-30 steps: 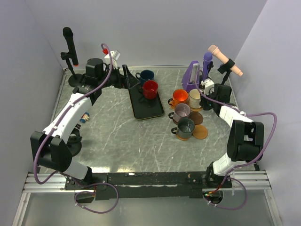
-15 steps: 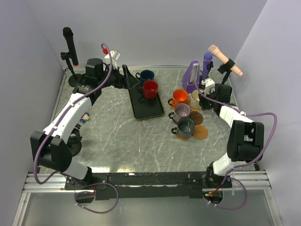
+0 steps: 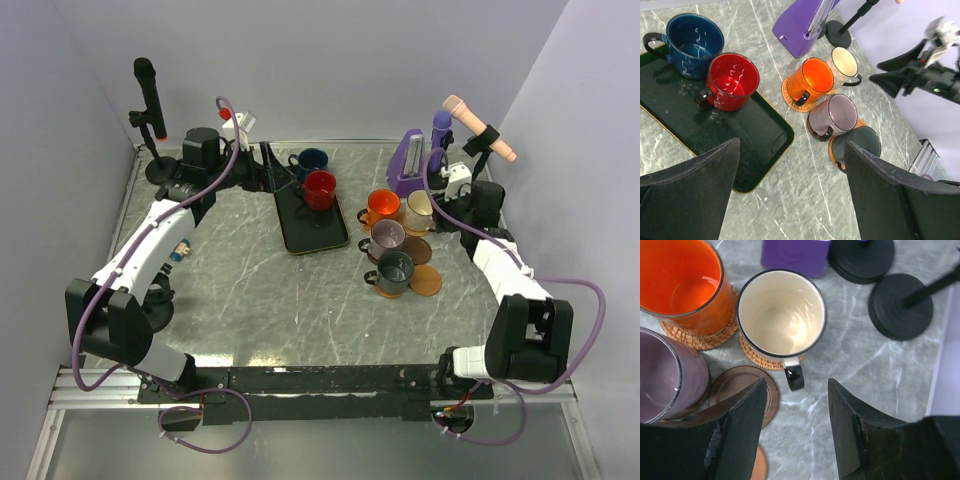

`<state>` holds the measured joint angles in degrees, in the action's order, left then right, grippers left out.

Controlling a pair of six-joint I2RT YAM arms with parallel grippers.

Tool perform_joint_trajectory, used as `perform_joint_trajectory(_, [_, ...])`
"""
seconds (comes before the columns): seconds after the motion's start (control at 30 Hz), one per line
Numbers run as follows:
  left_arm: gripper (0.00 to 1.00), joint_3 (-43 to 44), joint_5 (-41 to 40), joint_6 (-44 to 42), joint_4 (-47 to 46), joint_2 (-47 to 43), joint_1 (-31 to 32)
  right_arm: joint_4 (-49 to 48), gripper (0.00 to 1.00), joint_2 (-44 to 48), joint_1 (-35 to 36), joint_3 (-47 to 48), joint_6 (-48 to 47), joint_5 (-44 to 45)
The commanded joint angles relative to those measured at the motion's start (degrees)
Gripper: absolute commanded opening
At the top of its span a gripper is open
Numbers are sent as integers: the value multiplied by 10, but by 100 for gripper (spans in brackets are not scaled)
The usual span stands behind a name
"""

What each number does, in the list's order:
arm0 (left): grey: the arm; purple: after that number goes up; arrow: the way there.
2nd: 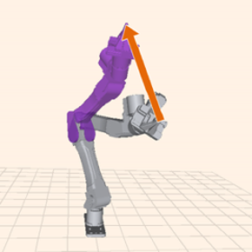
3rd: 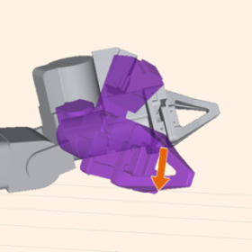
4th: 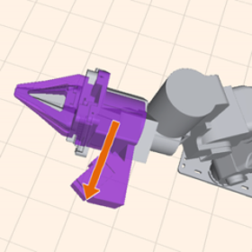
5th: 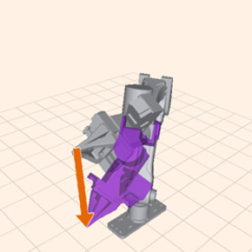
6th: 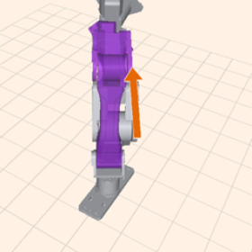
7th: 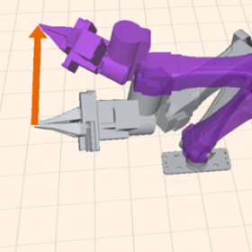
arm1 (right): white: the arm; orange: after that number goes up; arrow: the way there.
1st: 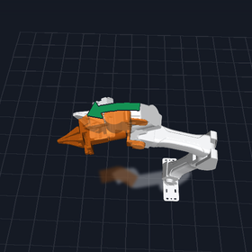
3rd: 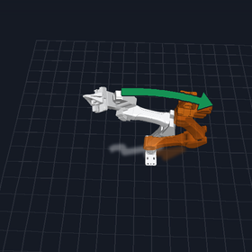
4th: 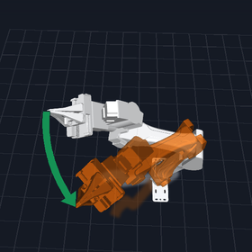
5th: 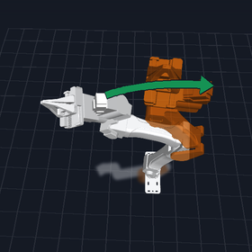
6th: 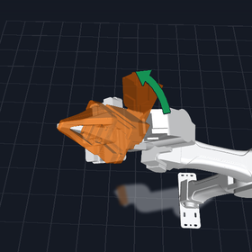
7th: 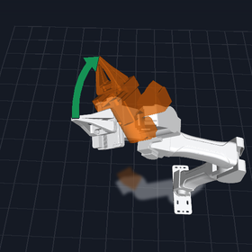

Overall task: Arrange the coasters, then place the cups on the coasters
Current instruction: Place the cup on the coaster.

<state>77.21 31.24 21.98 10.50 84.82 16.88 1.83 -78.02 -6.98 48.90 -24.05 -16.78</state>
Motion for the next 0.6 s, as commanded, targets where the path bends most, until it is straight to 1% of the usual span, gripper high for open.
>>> perform_joint_trajectory(0.0, [88, 0, 12, -4, -22, -22, -4, 62, 58, 36, -1, 20, 81, 50])
perform_joint_trajectory(0.1, [89, -2, 12, -4, -24, -20, -4, 109, 56, 26, -4, 40, 102, 32])
perform_joint_trajectory(0.23, [88, -7, 14, -3, -27, -20, -5, 141, 52, 9, -4, 50, 124, 15])
perform_joint_trajectory(0.43, [89, -15, 9, -3, -32, -24, -9, 167, 50, -20, -4, 63, 135, 54])
perform_joint_trajectory(0.57, [89, -17, 12, 0, -36, -23, -11, 179, 45, -52, -4, 87, 142, 68])
